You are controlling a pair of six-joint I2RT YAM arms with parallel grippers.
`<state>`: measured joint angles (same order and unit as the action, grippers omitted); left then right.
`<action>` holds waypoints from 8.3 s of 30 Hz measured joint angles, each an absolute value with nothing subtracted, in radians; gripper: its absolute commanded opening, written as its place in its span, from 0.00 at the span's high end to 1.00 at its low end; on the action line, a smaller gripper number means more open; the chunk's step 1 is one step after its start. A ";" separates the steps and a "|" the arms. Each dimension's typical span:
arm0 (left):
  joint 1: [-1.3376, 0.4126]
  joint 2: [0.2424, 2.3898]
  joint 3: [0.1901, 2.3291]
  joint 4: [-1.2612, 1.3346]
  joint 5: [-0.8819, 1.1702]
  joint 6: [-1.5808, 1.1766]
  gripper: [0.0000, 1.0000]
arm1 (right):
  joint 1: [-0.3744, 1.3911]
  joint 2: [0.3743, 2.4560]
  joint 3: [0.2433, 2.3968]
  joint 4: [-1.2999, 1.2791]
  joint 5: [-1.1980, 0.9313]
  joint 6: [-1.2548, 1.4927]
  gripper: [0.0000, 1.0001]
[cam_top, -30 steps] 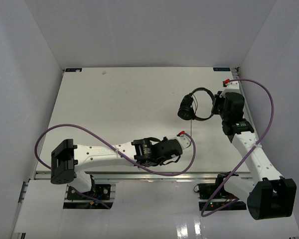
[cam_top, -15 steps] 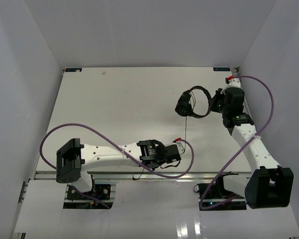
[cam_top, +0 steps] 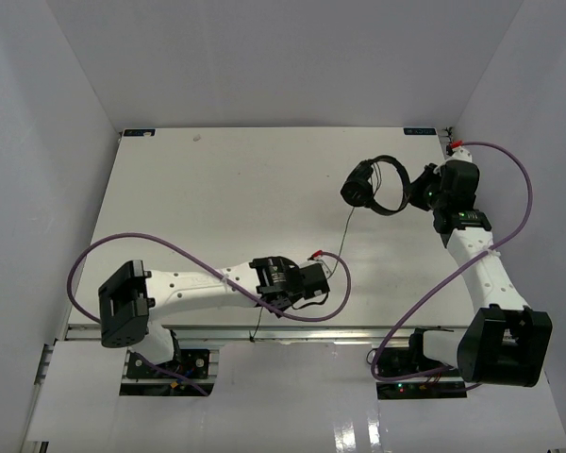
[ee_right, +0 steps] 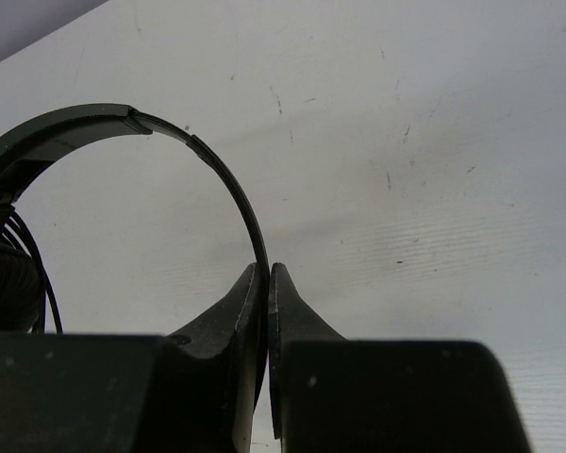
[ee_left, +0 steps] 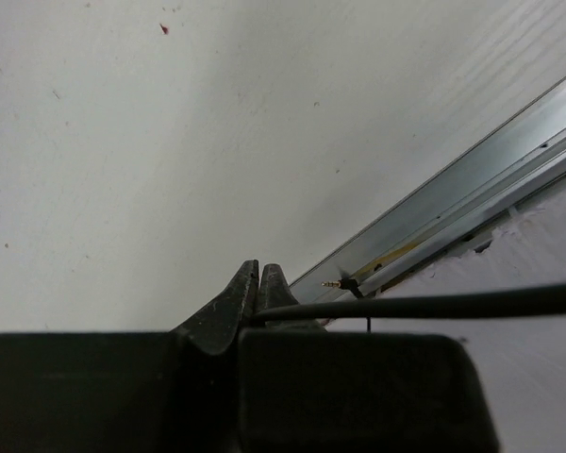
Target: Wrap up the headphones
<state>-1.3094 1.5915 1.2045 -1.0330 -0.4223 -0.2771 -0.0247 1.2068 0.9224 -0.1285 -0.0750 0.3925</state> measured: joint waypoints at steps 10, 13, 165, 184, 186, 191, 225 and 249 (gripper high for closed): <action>-1.274 1.454 1.203 -1.025 -0.383 -0.300 1.00 | -0.041 1.219 0.919 -0.096 -0.032 0.418 0.92; -1.254 1.462 1.200 -1.032 -0.366 -0.309 1.00 | -0.041 1.219 0.915 -0.080 -0.033 0.423 0.92; -0.240 1.522 1.698 -0.453 0.479 -0.166 1.00 | 0.589 0.909 0.699 -0.213 -0.699 -0.365 0.92; -0.178 1.234 1.420 -0.275 0.600 -0.202 1.00 | 0.435 0.982 0.724 -0.215 -0.596 -0.294 0.92; -0.178 1.208 1.407 -0.261 0.623 -0.204 1.00 | 0.419 1.001 0.734 -0.214 -0.574 -0.281 0.92; -0.178 1.169 1.368 -0.236 0.660 -0.196 1.00 | 0.399 1.023 0.755 -0.212 -0.555 -0.257 0.92; -0.112 1.100 0.902 -0.074 0.632 -0.127 1.00 | 0.229 1.030 0.896 -0.207 -0.701 -0.105 0.92; -0.180 1.212 0.621 0.280 0.665 -0.423 1.00 | 0.177 1.130 1.104 -0.130 -0.534 0.294 0.92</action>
<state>-0.1795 1.2116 0.6212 0.2797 0.6655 -0.4233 0.1768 1.1295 1.1042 -0.1300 -0.5340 0.2940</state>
